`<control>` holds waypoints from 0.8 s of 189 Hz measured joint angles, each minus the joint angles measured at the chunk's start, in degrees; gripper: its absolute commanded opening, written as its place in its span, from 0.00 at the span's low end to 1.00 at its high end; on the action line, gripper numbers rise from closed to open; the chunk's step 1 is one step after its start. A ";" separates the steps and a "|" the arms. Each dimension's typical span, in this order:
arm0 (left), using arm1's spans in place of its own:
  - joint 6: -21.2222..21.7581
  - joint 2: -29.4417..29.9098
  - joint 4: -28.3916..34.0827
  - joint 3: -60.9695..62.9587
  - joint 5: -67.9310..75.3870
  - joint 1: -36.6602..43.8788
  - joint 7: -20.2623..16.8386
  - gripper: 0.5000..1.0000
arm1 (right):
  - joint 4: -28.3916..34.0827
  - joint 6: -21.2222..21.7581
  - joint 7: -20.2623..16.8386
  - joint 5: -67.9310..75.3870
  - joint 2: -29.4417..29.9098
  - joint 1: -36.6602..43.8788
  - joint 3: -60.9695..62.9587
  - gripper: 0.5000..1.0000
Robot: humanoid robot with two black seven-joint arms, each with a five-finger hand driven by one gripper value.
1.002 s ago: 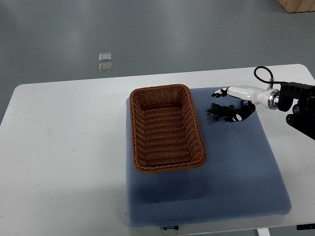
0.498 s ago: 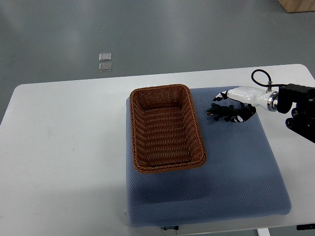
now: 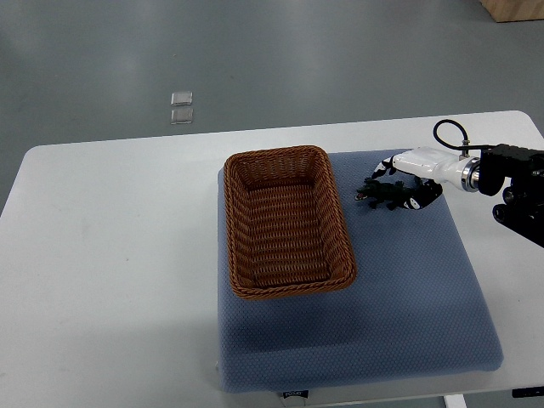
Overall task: Place crocodile in brown basket with right hand
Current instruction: 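Close the right hand's fingers around the toy crocodile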
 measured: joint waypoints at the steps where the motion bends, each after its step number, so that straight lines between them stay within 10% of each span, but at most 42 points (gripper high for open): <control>1: 0.00 0.00 0.00 0.00 0.00 0.00 0.00 1.00 | 0.00 0.00 0.00 -0.01 0.00 0.00 -0.05 0.56; 53: -0.02 0.00 0.00 0.00 0.00 0.00 0.00 1.00 | -0.35 -0.77 0.00 -0.22 0.34 -0.16 -0.91 0.52; 124: -0.03 0.00 0.00 0.00 0.00 0.00 0.00 1.00 | -0.45 -2.48 -0.10 -0.23 0.64 -0.27 -0.93 0.02; 151: -0.03 0.00 0.00 0.00 0.00 0.00 0.00 1.00 | -0.44 -3.26 -0.17 -0.23 0.64 -0.36 -0.99 0.00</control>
